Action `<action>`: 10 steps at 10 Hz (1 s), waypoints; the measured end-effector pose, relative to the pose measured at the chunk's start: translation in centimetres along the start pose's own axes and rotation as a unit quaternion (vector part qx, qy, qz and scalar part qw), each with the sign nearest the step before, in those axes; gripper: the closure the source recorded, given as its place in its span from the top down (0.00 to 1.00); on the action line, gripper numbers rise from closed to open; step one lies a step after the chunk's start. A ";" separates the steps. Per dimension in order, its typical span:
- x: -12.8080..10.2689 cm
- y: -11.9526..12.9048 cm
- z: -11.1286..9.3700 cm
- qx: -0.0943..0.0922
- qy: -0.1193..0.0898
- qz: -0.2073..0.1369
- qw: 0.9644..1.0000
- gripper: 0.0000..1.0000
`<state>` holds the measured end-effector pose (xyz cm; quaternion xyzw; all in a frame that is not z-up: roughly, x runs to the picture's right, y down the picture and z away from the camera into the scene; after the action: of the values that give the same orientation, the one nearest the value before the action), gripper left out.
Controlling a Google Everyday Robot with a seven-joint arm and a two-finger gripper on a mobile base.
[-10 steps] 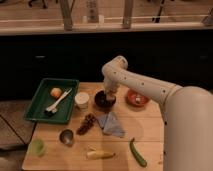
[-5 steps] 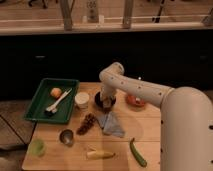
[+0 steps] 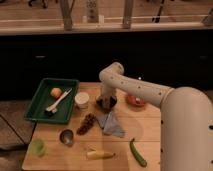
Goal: Place eraser in purple bowl
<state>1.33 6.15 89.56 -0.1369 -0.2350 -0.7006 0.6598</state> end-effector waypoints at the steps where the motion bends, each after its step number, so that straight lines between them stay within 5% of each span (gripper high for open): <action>1: 0.2 -0.5 -0.7 0.004 0.003 -0.003 1.000 0.80; 4: 0.9 -1.3 -2.5 0.009 0.015 -0.013 1.000 0.80; 10: 0.9 -0.7 -1.8 -0.001 -0.004 -0.010 1.000 0.80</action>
<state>0.78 4.50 88.33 -0.1377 -0.2383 -0.7070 0.6514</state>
